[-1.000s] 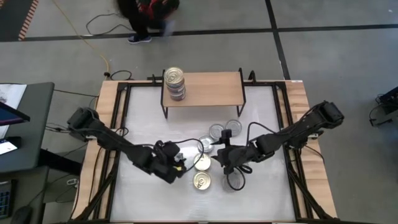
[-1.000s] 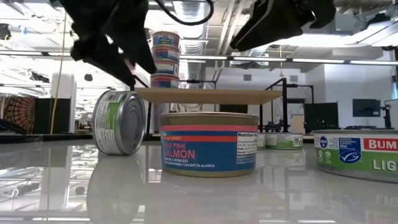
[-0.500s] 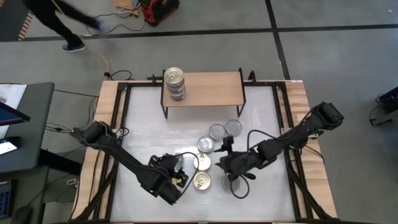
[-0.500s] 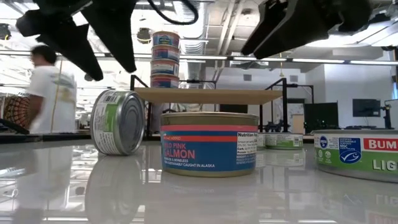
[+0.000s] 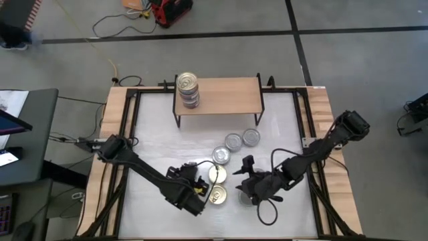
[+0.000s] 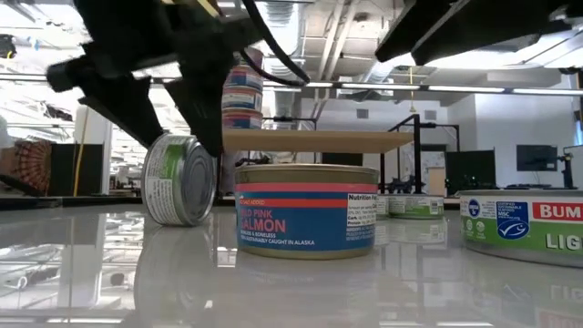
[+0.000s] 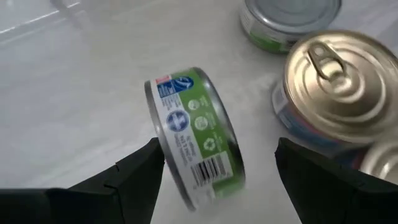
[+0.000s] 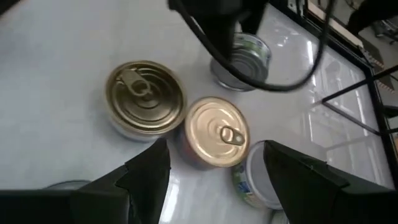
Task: Stack canned seafood by type on shelf
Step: Put the green tuna can on the shelf
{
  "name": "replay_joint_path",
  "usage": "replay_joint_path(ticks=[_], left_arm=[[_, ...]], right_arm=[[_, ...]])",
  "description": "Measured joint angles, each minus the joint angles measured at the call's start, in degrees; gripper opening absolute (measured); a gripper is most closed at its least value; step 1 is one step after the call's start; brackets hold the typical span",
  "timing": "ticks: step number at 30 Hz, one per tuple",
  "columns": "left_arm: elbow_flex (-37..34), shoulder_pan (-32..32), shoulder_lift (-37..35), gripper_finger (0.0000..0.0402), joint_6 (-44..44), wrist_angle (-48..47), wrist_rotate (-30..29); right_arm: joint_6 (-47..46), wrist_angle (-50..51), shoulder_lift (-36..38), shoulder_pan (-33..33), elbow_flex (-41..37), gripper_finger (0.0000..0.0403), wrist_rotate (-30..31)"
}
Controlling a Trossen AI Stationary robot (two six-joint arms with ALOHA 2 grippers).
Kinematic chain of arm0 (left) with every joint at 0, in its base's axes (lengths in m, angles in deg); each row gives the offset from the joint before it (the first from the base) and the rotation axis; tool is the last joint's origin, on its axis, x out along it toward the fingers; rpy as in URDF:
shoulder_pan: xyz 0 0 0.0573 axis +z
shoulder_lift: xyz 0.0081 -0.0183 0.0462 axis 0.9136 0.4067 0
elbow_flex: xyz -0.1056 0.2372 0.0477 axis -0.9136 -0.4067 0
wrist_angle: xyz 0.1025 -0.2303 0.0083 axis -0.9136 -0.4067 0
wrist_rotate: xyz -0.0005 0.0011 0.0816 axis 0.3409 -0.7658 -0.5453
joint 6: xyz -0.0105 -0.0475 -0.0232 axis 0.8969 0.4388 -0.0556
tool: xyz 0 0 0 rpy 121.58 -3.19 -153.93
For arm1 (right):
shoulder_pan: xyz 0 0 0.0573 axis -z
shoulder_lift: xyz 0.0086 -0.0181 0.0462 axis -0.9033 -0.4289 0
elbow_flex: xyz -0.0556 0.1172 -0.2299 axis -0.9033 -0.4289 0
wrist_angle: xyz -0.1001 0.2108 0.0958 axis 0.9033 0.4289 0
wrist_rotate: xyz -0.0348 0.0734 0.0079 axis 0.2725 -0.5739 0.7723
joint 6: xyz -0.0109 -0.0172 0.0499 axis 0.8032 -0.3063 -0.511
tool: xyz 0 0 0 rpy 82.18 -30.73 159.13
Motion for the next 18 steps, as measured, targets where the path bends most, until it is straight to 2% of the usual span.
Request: replay_joint_path(ticks=[3,6,14,18], left_arm=[[0.00,1.01,0.00,0.0292,-2.12,-0.19,0.73],[0.00,1.36,0.00,0.0270,-4.97,-0.19,1.84],[-3.03,1.36,0.00,0.0139,-11.25,-0.66,4.81],[-3.69,1.36,-0.09,0.0137,-18.19,0.15,3.60]], right_arm=[[-1.55,1.50,0.00,-0.86,0.00,0.0291,0.01],[-3.62,3.85,0.28,-1.20,-0.02,0.0291,0.02],[-5.10,6.38,7.82,-0.81,-0.09,0.0291,0.39],[-4.68,6.62,13.80,-0.61,-0.09,0.0291,2.65]])
